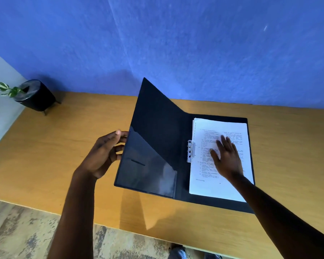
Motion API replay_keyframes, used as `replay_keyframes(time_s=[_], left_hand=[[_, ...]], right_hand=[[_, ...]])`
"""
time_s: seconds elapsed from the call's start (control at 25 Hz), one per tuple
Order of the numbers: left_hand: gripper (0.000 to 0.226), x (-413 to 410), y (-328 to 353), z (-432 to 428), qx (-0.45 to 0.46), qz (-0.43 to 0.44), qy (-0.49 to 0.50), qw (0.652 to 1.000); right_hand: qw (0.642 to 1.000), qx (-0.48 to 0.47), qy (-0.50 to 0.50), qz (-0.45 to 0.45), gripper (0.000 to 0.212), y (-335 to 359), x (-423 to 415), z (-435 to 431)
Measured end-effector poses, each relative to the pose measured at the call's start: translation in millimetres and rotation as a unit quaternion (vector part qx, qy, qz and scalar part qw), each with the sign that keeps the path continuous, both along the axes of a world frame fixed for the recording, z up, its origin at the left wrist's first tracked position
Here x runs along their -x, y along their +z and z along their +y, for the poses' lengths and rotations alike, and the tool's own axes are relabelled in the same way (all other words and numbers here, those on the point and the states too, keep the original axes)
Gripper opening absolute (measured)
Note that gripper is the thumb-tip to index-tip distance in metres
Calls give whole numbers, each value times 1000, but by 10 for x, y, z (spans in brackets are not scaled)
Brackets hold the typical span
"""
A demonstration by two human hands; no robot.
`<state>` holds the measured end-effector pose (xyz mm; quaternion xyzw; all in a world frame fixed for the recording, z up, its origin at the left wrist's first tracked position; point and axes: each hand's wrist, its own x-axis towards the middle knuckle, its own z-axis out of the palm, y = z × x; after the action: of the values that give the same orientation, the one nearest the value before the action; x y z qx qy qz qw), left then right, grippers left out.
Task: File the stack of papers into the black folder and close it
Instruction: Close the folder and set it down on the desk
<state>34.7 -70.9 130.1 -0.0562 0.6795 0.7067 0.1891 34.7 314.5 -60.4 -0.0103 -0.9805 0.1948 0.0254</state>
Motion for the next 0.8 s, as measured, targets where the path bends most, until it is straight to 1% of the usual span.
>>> replay_keyframes(time_s=[0.04,0.08,0.12,0.16,0.2,0.24,0.28,0.32,0.36,0.4,0.44,0.52,0.6,0.64,0.68,0.72,0.76,0.8], left_hand=[[63,-8,39,93,-19,3,-13,1000],[60,-15,60,208,-29,6,-23,999],[55,-26,74,354,-33,12,-34,999],[51,-43,80,504,-37,21,-46,998],[46,-65,77,647,-40,31,-58,997],[42,-87,73,811,-41,40,-72,996],[40,-108,53,966,-39,46,-86,994],[37,-125,22,1107,-33,50,-98,993],[35,-137,-17,1235,-20,53,-108,993],[31,-148,-69,1369,-1,58,-121,991],[26,-157,-134,1488,27,63,-135,988],[20,-172,-293,1678,83,64,-159,982],[18,-182,-470,1822,121,51,-158,979],[16,-184,-557,1874,137,43,-145,979],[14,-179,-657,1908,156,35,-128,979],[12,-175,-749,1941,179,29,-110,977],[11,-163,-858,1958,211,25,-88,973],[12,-147,-963,1973,247,21,-64,967]], right_hand=[[999,35,-11,7,73,103,-24,-39],[995,98,-26,6,70,238,-54,-90],[980,195,-50,-10,67,425,-88,-135],[943,320,-78,-43,63,650,-122,-195],[887,444,-98,-78,62,877,-153,-260],[833,532,-108,-108,63,1097,-191,-271],[793,587,-101,-129,67,1306,-233,-251],[764,624,-86,-140,70,1490,-273,-217],[744,649,-71,-143,71,1641,-309,-176],[734,662,-59,-138,70,1762,-351,-109],[735,663,-54,-129,66,1843,-385,-47],[761,637,-56,-109,51,1875,-435,83],[781,614,-77,-83,37,1776,-464,253],[786,606,-101,-70,35,1680,-479,357],[786,602,-126,-60,39,1564,-502,470],[782,602,-149,-57,46,1444,-531,588],[776,604,-171,-59,49,1312,-558,703],[776,597,-194,-63,42,1180,-581,807]])
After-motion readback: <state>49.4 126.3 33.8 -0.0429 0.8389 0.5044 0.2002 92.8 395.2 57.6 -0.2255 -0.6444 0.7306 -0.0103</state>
